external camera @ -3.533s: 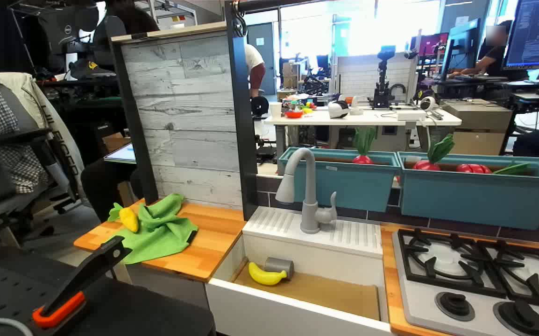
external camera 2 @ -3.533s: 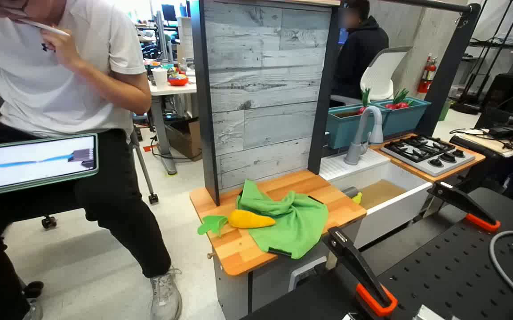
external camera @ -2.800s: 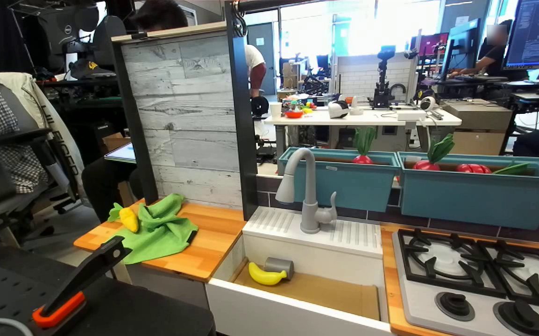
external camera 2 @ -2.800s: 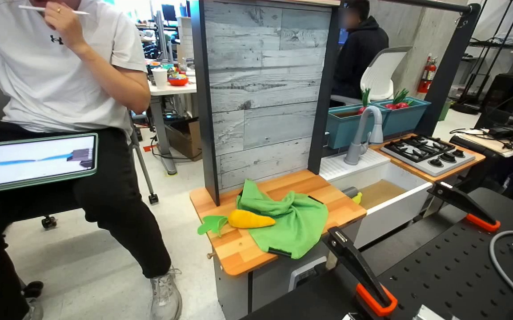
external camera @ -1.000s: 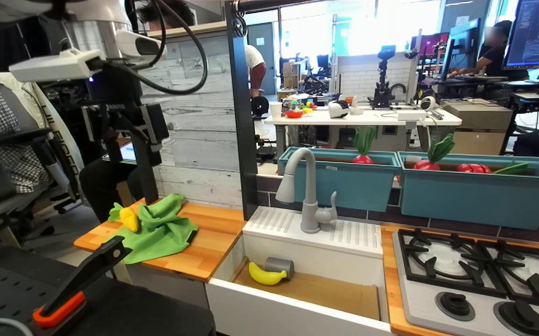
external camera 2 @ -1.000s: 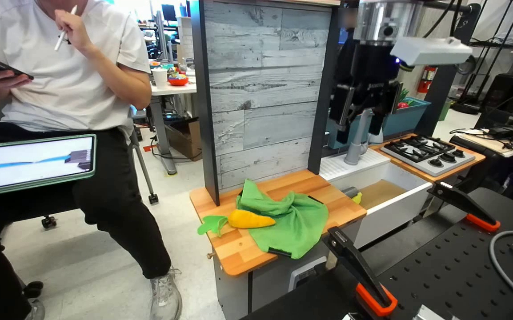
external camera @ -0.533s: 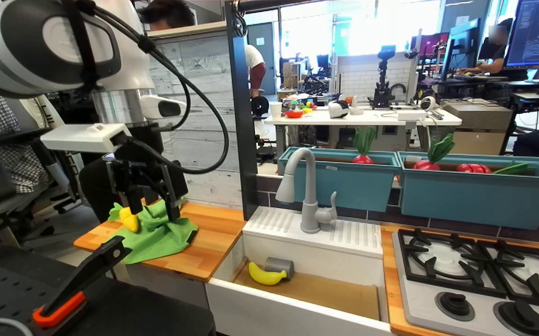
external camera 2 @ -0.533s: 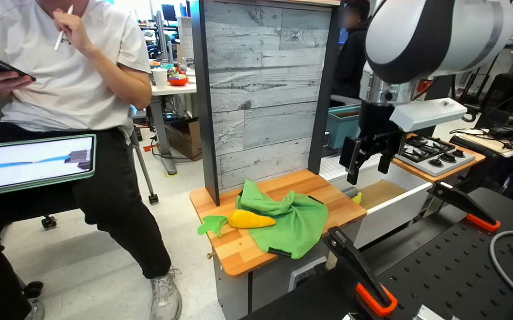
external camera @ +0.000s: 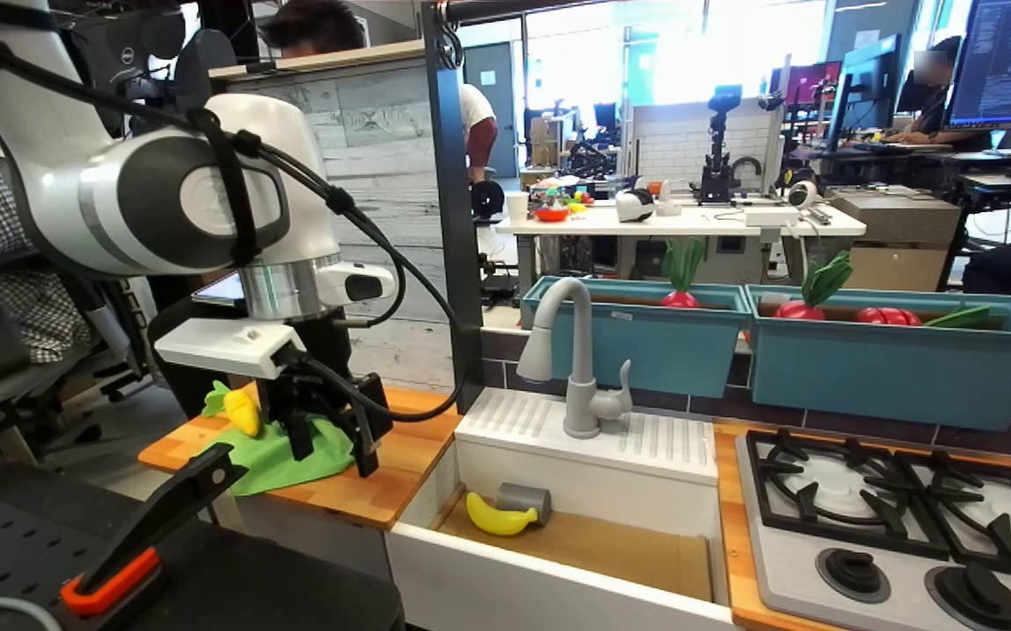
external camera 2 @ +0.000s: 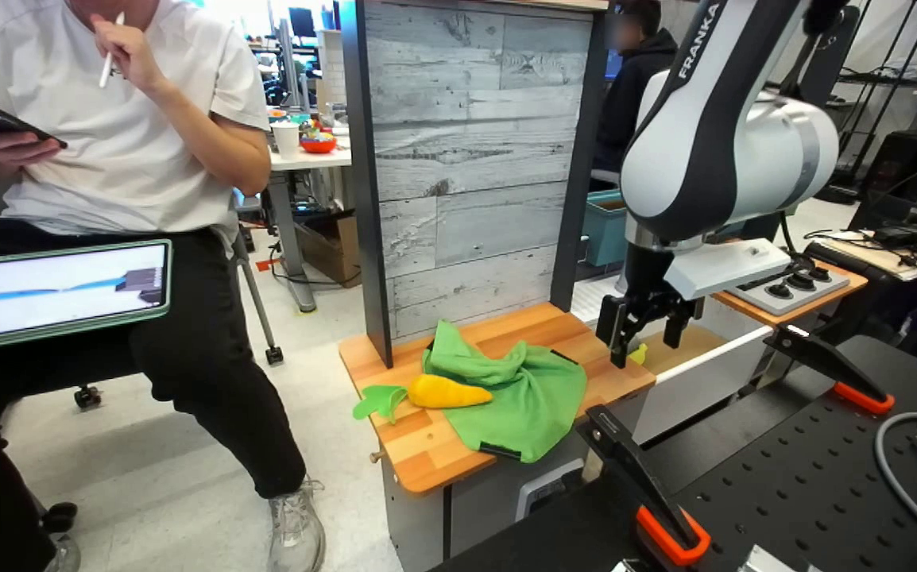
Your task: Fold the towel in half
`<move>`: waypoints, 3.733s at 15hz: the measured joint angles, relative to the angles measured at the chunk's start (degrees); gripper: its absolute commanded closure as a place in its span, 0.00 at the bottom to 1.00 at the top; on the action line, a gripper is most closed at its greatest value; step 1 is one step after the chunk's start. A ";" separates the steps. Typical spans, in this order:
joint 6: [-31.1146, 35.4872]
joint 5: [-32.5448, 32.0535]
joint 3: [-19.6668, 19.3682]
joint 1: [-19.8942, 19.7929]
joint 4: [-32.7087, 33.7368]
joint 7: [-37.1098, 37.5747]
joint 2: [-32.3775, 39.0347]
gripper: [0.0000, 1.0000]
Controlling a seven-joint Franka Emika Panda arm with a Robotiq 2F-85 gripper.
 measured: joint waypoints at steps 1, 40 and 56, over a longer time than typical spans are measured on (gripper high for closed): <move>0.62 0.09 0.00 0.11 1.47 0.65 1.63 0.00; 4.91 1.79 2.61 1.20 13.11 5.80 5.98 0.98; 4.71 1.68 7.44 7.39 13.73 2.28 4.90 0.98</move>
